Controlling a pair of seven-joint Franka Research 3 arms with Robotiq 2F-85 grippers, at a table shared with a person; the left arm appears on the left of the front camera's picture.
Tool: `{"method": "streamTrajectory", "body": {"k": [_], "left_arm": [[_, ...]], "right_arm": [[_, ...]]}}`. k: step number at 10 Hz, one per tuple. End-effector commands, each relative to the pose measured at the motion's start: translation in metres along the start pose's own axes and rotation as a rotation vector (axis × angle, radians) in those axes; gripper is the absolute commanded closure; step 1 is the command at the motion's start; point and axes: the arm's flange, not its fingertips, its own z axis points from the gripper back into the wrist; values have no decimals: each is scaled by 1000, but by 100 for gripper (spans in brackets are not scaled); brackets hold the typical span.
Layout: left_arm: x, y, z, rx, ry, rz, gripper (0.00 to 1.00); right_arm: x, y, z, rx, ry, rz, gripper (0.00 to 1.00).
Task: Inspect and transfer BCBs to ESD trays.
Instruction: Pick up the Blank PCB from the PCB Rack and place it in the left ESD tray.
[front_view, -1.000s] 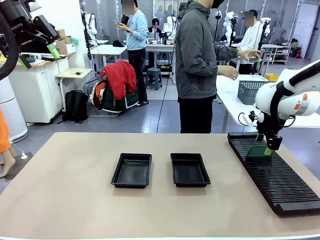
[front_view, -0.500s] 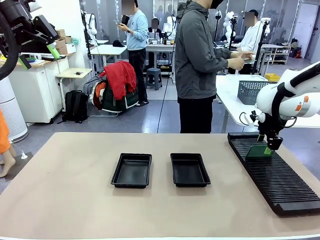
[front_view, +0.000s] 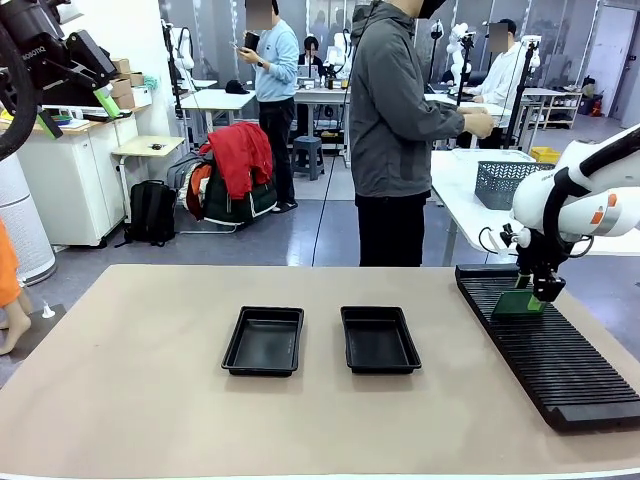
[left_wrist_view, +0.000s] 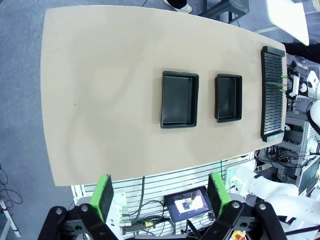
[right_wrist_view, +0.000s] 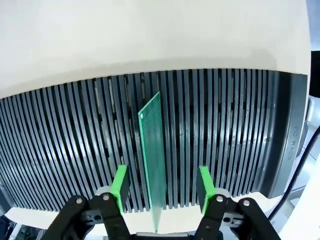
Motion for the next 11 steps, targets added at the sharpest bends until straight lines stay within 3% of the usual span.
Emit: {"method": "streamTrajectory", "body": {"k": [1, 11], "left_arm": [[-1, 2, 0, 13, 2, -3, 0], [-1, 2, 0, 13, 2, -3, 0]], "right_arm": [[-2, 1, -5, -18, 5, 1, 36], [-4, 3, -11, -19, -6, 6, 73]]}}
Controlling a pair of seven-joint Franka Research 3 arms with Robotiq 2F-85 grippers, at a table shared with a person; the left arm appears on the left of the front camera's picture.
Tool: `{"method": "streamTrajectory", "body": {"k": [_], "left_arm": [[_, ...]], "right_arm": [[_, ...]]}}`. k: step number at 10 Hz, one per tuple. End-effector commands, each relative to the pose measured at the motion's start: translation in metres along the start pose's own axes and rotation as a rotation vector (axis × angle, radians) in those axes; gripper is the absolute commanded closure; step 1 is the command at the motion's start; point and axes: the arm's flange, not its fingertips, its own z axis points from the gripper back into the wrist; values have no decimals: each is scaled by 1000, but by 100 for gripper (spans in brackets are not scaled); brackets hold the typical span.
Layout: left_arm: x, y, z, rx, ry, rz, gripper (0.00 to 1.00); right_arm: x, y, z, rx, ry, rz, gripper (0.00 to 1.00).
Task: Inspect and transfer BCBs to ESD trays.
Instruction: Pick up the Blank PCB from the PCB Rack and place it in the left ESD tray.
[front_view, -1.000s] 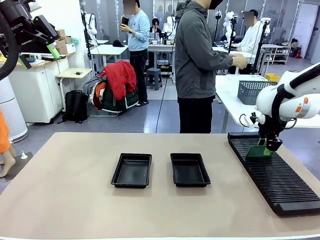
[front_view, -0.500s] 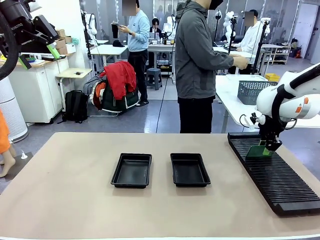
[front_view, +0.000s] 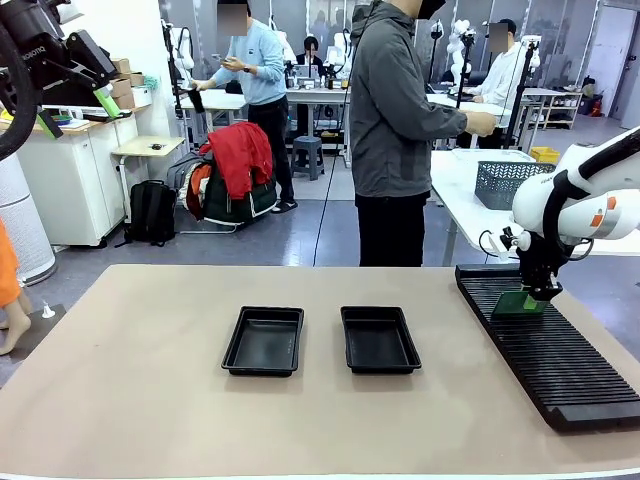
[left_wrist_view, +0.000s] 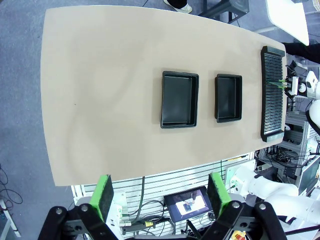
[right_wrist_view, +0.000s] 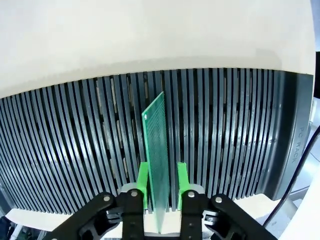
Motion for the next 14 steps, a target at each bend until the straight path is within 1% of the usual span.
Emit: {"method": "streamTrajectory", "body": {"k": [1, 2, 3, 4, 5, 7, 10, 12, 14], "left_arm": [[-1, 2, 0, 13, 2, -3, 0], [-1, 2, 0, 13, 2, -3, 0], [-1, 2, 0, 13, 2, -3, 0], [-1, 2, 0, 13, 2, -3, 0], [-1, 2, 0, 13, 2, -3, 0], [-1, 2, 0, 13, 2, -3, 0], [-1, 2, 0, 13, 2, -3, 0], [-1, 2, 0, 13, 2, -3, 0], [-1, 2, 0, 13, 2, -3, 0]], "right_arm": [[-2, 2, -6, -27, -8, 8, 78], [-2, 3, -5, -30, -9, 8, 81], [-2, 4, -5, -32, -9, 7, 86], [-2, 5, -4, -33, -10, 7, 88], [-3, 6, -3, -33, -10, 6, 93], [-3, 6, -1, -29, -7, 3, 100], [-1, 5, 15, -40, 4, 0, 100], [2, 4, 47, -46, 15, 1, 100], [6, 6, 94, -22, 40, -7, 100]]}}
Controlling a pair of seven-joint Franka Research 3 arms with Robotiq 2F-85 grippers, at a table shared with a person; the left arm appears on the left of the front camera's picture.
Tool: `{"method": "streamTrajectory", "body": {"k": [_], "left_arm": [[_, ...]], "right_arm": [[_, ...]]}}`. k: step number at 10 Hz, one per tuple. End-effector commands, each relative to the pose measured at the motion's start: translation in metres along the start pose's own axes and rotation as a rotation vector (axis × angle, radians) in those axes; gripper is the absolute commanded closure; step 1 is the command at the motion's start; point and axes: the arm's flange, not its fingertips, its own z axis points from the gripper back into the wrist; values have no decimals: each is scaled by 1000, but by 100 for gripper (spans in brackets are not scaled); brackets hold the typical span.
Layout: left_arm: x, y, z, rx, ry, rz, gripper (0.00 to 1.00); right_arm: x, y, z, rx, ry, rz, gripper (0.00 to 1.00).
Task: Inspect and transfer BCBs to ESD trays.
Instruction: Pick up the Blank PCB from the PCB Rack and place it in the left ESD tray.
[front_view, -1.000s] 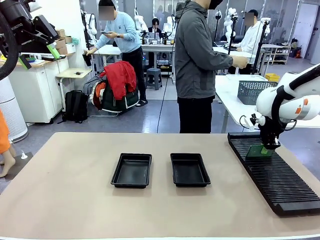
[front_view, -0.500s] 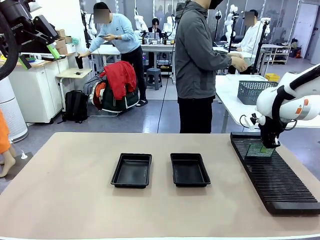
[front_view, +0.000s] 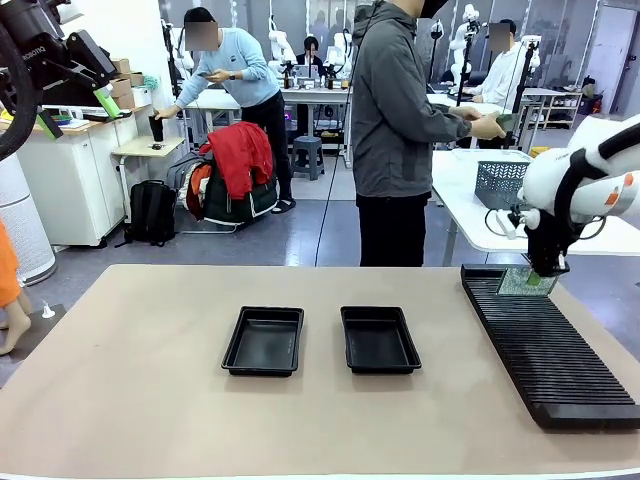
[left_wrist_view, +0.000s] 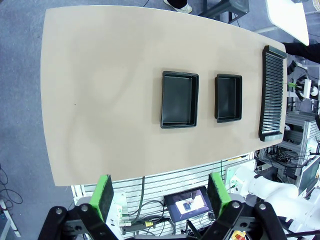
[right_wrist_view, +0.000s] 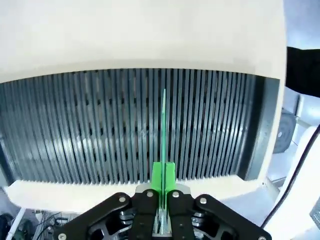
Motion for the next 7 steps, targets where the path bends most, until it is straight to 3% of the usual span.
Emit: {"method": "streamTrajectory", "body": {"k": [1, 4, 7], "left_arm": [[-1, 2, 0, 13, 1, -3, 0], [-1, 2, 0, 13, 1, -3, 0], [-1, 2, 0, 13, 1, -3, 0]], "right_arm": [[5, 2, 53, 56, 32, -22, 100], [4, 11, 124, 105, 61, -28, 100], [-3, 16, 168, 116, 47, -47, 100]]}}
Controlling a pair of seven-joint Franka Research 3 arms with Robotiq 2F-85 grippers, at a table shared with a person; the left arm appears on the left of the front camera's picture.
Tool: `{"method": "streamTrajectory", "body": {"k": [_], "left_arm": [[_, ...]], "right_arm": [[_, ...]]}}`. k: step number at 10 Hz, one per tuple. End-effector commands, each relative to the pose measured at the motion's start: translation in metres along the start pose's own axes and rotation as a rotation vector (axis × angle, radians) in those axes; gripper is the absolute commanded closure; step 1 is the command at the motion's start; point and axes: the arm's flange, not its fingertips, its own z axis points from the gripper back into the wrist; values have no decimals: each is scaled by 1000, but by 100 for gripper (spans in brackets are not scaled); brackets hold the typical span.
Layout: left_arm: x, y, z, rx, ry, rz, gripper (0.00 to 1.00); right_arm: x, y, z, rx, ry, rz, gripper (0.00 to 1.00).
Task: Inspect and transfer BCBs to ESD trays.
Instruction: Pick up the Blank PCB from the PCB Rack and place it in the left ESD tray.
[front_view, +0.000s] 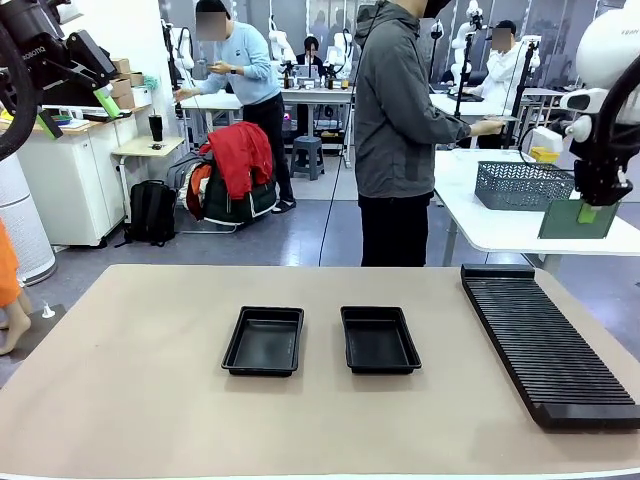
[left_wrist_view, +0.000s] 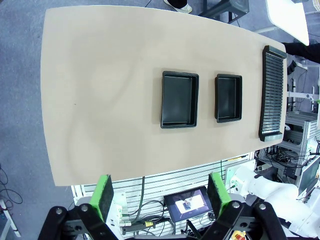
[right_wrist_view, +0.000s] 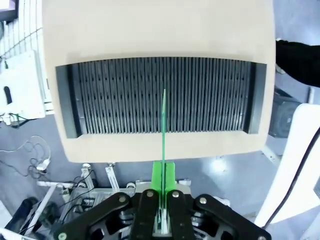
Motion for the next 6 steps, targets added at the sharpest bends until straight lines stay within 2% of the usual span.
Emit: {"method": "streamTrajectory", "body": {"k": [1, 5, 6], "left_arm": [[-2, 2, 0, 13, 1, -3, 0], [-2, 2, 0, 13, 1, -3, 0], [-2, 2, 0, 13, 1, -3, 0]], "right_arm": [[-4, -4, 13, 11, 1, -25, 100], [-14, 3, 25, -9, -22, -15, 100], [-12, 0, 27, -13, -3, -22, 100]]}}
